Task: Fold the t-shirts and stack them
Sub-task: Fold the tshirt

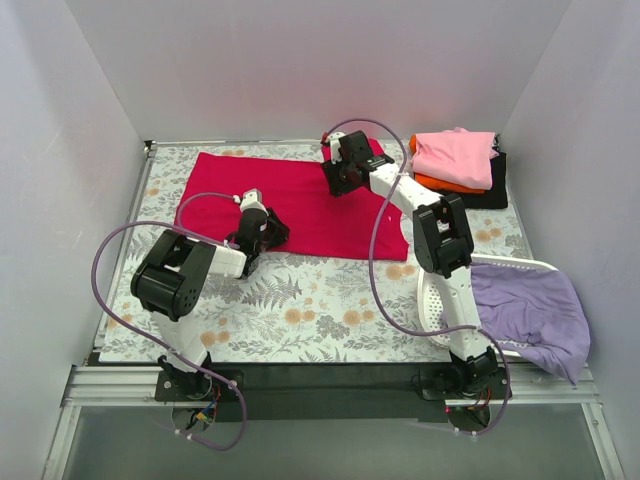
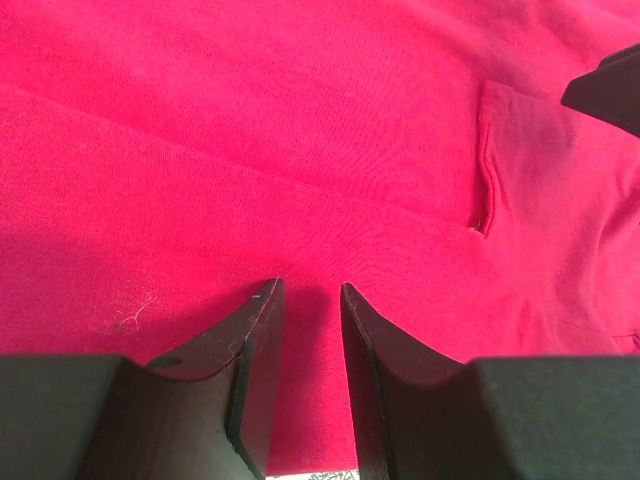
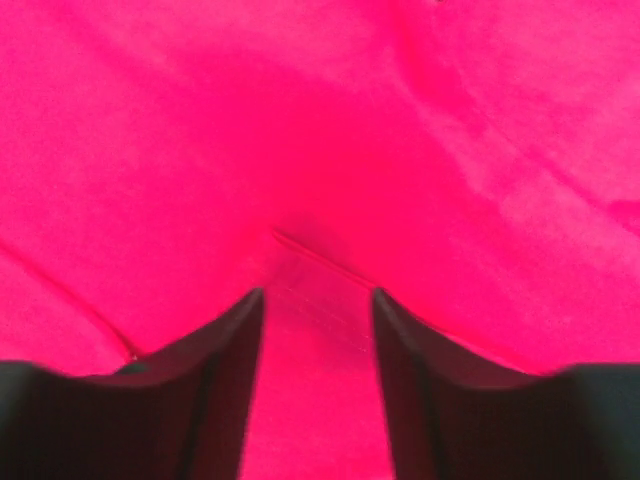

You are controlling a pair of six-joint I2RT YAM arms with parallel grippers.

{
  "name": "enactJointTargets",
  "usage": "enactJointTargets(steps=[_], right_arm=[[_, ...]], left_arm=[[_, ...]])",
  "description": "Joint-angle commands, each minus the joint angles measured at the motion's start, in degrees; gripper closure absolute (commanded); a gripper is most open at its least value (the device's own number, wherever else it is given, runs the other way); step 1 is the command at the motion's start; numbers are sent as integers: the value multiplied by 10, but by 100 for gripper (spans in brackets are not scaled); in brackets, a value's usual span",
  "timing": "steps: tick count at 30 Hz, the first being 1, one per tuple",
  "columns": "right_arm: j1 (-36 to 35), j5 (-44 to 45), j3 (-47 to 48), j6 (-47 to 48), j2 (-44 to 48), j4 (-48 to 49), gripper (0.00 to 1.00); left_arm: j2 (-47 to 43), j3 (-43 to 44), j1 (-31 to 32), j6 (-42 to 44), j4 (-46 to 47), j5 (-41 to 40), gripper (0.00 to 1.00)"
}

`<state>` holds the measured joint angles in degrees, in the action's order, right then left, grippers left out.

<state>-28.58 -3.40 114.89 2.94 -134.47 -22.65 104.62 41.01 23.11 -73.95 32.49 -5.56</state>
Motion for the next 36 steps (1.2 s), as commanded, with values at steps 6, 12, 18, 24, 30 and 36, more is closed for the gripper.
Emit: enactJointTargets(steps=[6,12,18,24,30,36], right_arm=[[3,85,-50,-12,86,16,47],[-1,78,-271,-49,244,78,44],[-1,81,-432,-69,336,117,42],[-1,53,-511,-89,355,154,41],[-1,47,-536,-92,344,163,41],[-2,38,-583,-108,348,175,41]], left_arm=[[-26,2,5,7,-66,-25,71],[-95,28,5,11,-114,-34,70],[-130,64,-19,47,-182,-107,67],[-116,68,-105,51,-179,-68,67],[-71,70,-112,47,-178,-38,67],[-57,41,-112,39,-194,-46,68]])
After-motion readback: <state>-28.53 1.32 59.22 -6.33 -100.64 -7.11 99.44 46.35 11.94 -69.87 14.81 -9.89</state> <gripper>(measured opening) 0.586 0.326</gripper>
